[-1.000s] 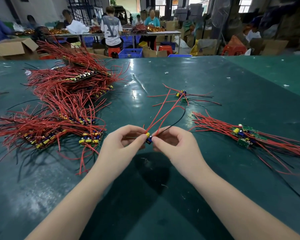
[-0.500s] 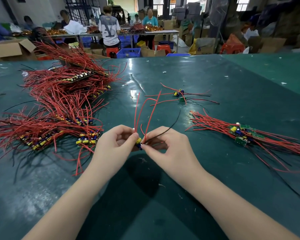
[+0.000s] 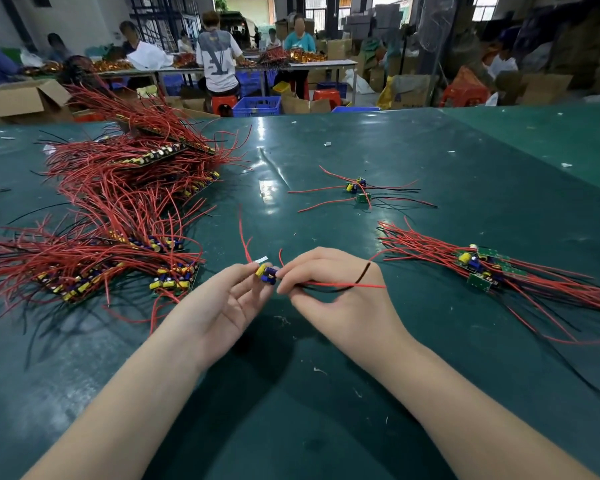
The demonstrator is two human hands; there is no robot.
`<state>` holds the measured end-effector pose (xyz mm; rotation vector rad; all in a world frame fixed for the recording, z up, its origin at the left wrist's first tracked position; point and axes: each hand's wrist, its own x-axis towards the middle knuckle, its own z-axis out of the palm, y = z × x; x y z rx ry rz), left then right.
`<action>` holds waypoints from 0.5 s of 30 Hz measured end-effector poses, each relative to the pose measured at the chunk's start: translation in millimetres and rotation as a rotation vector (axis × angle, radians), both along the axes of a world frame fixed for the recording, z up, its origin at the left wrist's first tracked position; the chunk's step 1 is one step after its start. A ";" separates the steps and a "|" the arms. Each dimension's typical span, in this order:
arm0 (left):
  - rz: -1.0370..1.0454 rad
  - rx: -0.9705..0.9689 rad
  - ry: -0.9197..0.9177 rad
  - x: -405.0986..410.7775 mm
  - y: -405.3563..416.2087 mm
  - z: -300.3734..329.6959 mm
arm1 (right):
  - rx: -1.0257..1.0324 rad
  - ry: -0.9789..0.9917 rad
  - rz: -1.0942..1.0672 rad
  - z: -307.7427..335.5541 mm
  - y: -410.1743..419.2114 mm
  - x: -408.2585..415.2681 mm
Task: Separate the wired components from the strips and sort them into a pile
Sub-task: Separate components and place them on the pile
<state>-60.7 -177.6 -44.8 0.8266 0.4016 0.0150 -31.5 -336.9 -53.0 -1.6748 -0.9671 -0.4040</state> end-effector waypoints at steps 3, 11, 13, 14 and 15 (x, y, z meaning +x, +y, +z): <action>-0.020 -0.079 0.052 0.6 0.4 0.6 | 0.038 0.008 0.002 0.3 0.2 0.9; 0.062 0.005 -0.115 -0.6 -3.8 1.6 | 0.347 0.619 0.113 -0.6 5.5 1.6; 0.081 0.060 -0.174 -1.9 -4.6 1.2 | 0.408 0.736 0.126 -1.0 5.2 3.3; 0.095 0.088 -0.205 -2.6 -5.4 1.5 | 0.435 0.781 0.118 -1.0 4.8 3.9; 0.102 0.119 -0.234 -3.1 -6.5 2.2 | 0.466 0.827 0.111 -0.9 4.6 4.5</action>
